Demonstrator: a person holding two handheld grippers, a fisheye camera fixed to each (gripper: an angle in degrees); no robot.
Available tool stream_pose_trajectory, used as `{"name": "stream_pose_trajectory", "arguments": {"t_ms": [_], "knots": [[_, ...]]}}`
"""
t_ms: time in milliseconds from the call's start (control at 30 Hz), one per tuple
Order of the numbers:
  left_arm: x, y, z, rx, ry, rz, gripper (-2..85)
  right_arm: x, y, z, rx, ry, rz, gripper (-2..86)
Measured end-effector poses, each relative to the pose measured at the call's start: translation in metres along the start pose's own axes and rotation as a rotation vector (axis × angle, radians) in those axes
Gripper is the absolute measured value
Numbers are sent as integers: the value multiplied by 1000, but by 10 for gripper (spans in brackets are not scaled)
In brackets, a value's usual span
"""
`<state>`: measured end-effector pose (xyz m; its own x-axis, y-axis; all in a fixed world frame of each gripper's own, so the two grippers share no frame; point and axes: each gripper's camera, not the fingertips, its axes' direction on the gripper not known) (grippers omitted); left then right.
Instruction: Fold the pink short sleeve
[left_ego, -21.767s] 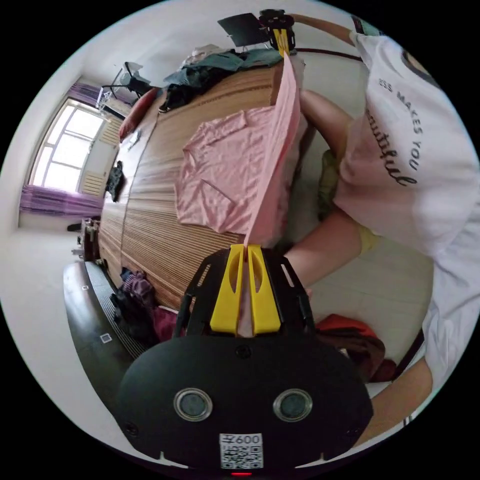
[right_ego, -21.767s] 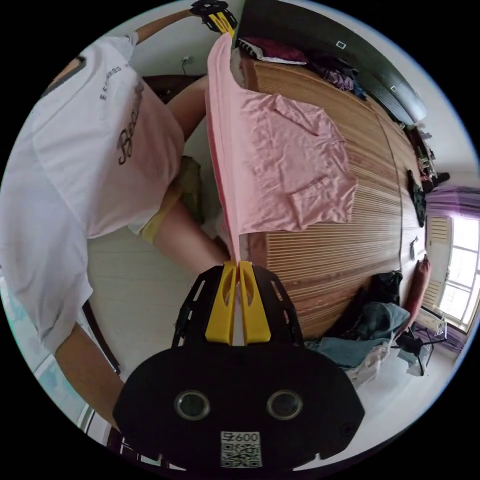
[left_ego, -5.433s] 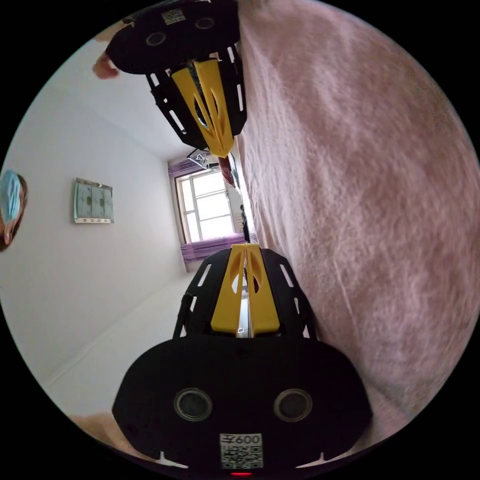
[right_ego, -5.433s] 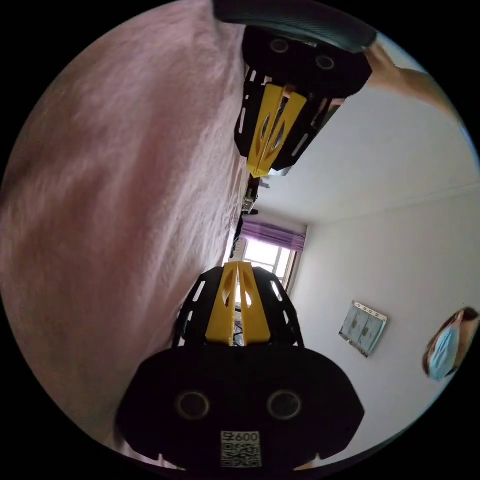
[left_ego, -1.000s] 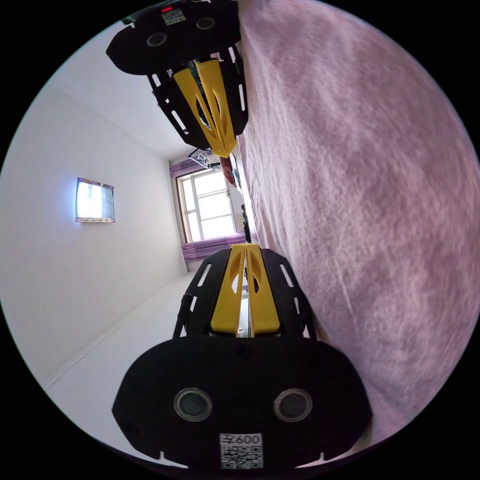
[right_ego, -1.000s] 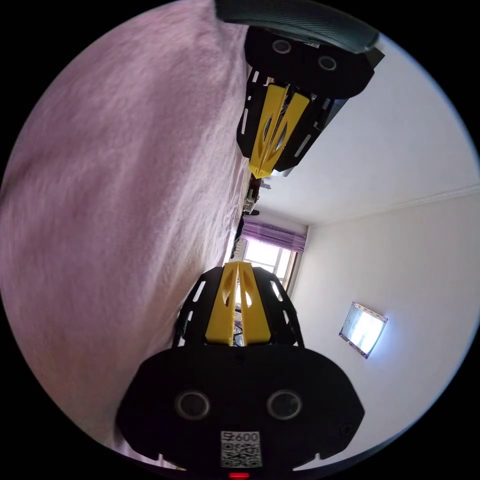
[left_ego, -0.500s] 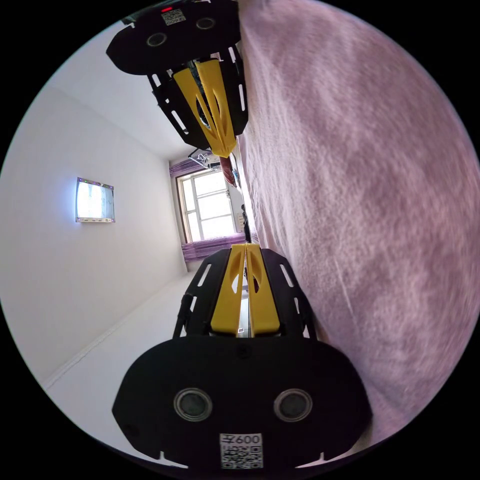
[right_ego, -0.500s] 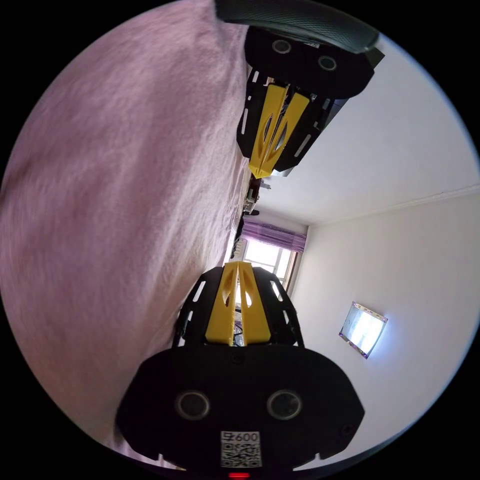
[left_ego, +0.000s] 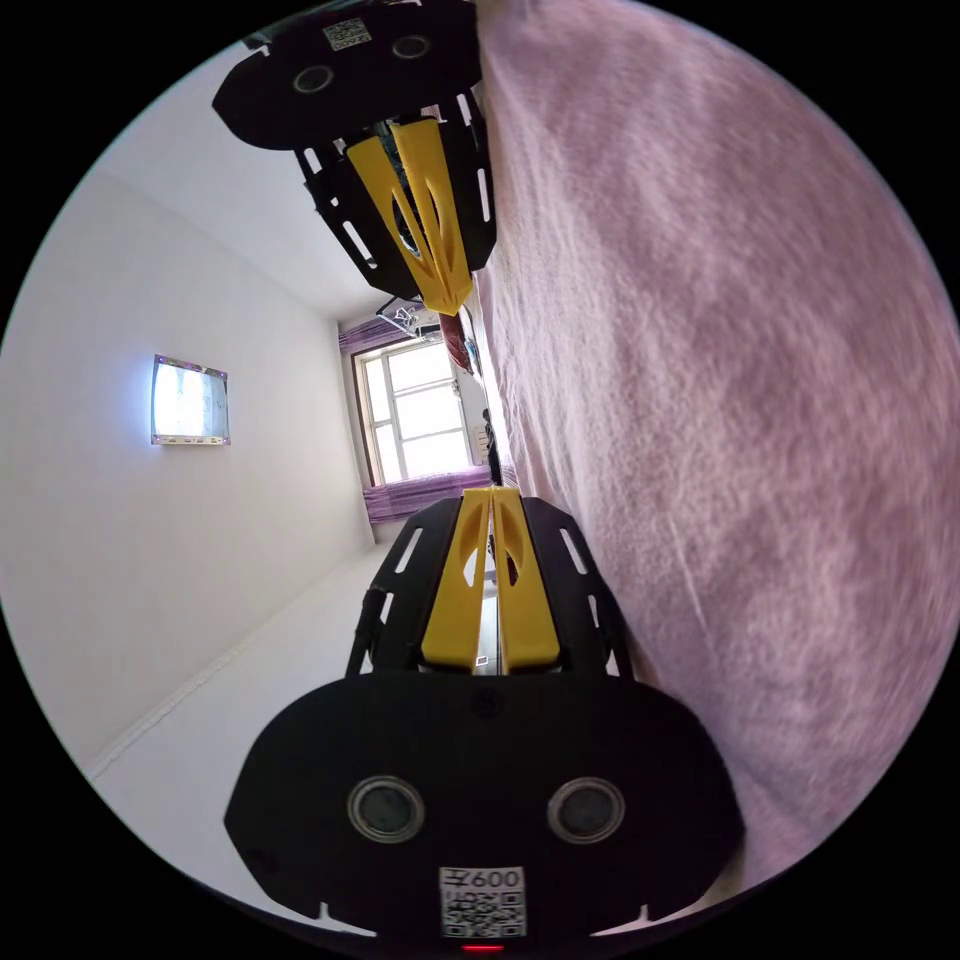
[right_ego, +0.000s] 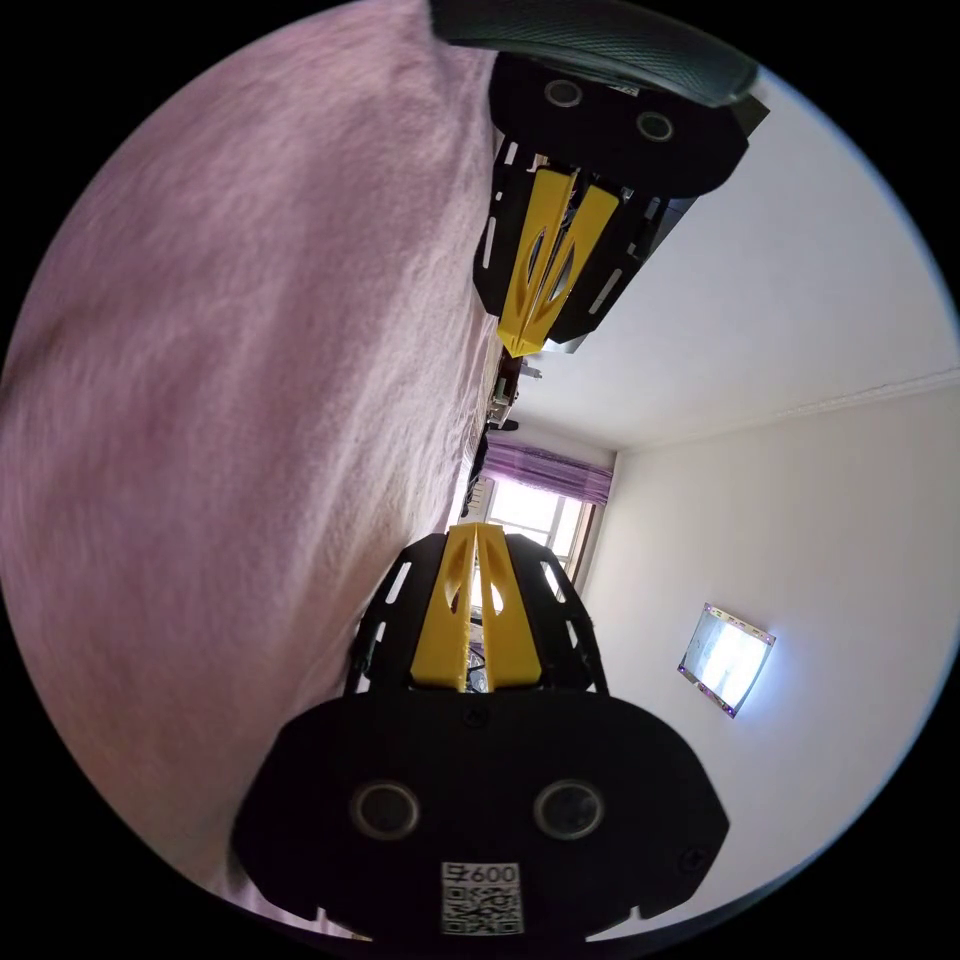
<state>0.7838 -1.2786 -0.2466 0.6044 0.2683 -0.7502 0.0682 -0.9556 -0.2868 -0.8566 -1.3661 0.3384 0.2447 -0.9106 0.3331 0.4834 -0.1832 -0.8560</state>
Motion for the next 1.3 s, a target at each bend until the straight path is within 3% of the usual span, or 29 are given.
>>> {"name": "stream_pose_trajectory", "arguments": {"t_ms": [700, 1200, 1300], "knots": [[85, -103, -22, 0, 4, -4, 8, -129, -166, 85, 2, -4, 12, -8], [137, -217, -29, -1, 7, -10, 10, -207, -289, 222, 2, -7, 25, -8], [144, -240, -28, 2, 23, -61, 9, -214, -303, 259, -7, -34, 138, -8]]}}
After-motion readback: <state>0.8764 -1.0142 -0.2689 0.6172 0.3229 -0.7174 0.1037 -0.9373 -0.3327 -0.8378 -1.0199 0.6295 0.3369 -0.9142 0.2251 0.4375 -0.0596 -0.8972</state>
